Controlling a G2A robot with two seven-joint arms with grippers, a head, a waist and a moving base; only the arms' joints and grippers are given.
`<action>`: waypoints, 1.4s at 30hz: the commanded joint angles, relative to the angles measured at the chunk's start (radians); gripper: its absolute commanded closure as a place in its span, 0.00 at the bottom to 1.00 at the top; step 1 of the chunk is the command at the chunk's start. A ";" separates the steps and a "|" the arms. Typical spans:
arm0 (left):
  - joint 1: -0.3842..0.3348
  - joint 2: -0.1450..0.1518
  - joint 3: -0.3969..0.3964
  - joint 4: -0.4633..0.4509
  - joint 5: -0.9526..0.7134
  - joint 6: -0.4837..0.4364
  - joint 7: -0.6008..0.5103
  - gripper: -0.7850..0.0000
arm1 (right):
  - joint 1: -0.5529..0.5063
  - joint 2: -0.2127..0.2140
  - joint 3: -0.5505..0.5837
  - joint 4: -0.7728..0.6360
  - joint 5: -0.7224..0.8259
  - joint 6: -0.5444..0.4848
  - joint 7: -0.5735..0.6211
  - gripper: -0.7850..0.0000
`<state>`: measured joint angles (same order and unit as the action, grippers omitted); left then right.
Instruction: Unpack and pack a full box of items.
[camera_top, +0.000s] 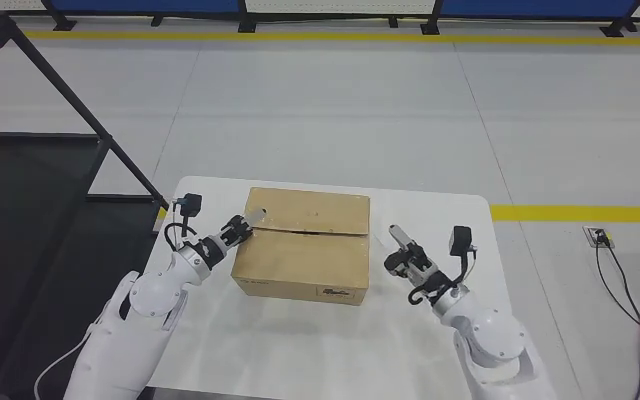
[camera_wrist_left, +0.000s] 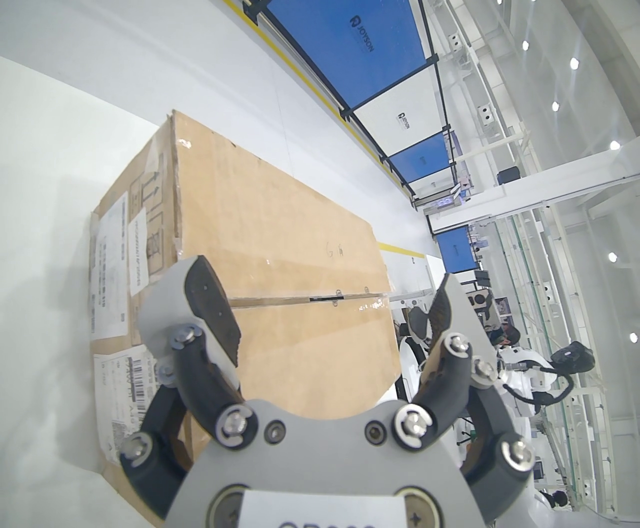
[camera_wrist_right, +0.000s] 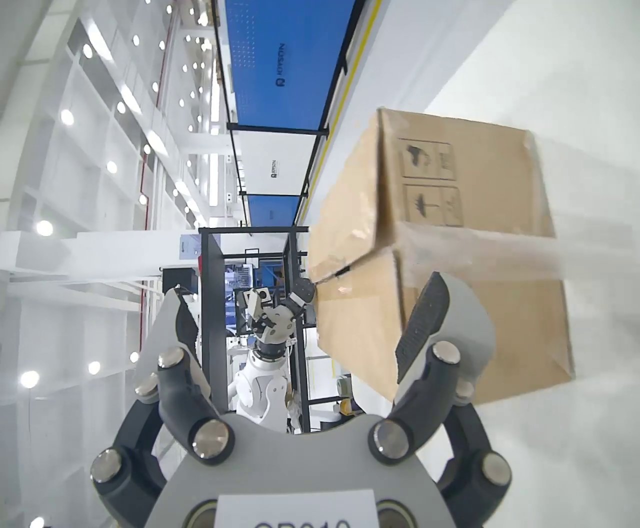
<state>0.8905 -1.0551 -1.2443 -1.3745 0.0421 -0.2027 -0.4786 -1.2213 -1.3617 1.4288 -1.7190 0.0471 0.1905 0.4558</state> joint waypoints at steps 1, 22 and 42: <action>0.001 -0.001 -0.002 -0.001 0.001 0.000 -0.001 0.00 | -0.006 0.000 -0.011 0.012 -0.001 0.045 -0.005 0.00; 0.016 -0.007 -0.023 -0.003 0.014 0.006 -0.006 0.00 | 0.175 -0.044 -0.090 0.348 0.175 -0.034 -0.317 0.00; -0.007 -0.020 -0.010 0.012 0.024 0.014 -0.009 0.00 | 0.132 -0.090 -0.119 0.446 0.236 -0.530 -0.685 0.00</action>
<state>0.8858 -1.0741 -1.2561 -1.3644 0.0635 -0.1892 -0.4877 -1.0924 -1.4490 1.3114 -1.2840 0.2796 -0.3128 -0.2186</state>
